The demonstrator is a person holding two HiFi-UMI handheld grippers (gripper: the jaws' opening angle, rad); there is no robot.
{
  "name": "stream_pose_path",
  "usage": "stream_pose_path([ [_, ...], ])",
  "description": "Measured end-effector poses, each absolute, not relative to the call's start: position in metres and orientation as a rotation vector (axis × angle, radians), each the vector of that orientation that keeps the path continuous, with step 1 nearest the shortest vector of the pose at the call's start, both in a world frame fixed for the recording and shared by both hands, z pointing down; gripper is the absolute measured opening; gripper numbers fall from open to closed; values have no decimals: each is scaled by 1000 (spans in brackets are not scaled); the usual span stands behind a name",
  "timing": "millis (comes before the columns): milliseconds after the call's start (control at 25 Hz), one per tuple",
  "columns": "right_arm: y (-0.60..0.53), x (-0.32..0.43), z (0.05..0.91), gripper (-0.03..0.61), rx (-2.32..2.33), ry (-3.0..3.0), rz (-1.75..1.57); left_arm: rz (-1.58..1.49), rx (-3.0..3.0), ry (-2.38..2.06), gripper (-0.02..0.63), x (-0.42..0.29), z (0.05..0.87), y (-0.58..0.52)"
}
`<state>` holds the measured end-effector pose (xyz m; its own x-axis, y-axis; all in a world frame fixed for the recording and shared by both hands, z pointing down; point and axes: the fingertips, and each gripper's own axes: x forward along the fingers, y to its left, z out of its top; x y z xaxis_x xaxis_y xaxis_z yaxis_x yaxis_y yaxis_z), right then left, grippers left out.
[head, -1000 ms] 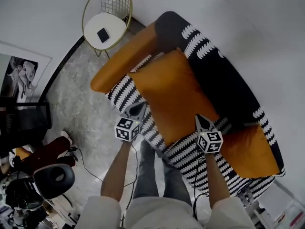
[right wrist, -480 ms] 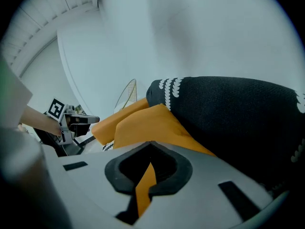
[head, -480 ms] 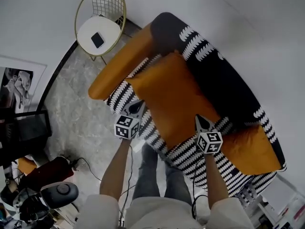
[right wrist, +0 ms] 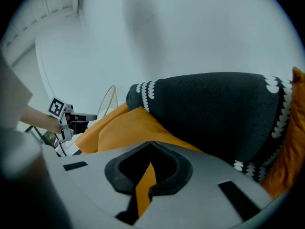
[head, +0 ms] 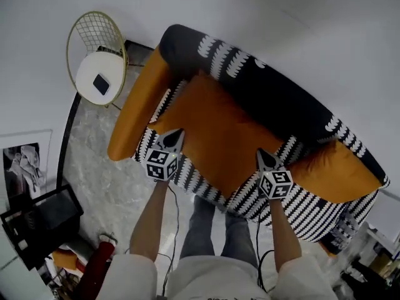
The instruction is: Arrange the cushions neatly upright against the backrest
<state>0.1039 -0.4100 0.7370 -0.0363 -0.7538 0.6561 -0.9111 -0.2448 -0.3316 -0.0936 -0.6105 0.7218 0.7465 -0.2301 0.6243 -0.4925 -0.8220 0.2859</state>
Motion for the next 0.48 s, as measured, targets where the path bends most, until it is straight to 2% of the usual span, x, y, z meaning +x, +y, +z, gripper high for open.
stream_pose_path([
  [240,-377,149,744,28,2214,-1620,1208,867,2583,-362,29,-13,724,-633],
  [480,-335,164,754,28,2384,-1444,1287,948,2613,-214,29,27,731,-639],
])
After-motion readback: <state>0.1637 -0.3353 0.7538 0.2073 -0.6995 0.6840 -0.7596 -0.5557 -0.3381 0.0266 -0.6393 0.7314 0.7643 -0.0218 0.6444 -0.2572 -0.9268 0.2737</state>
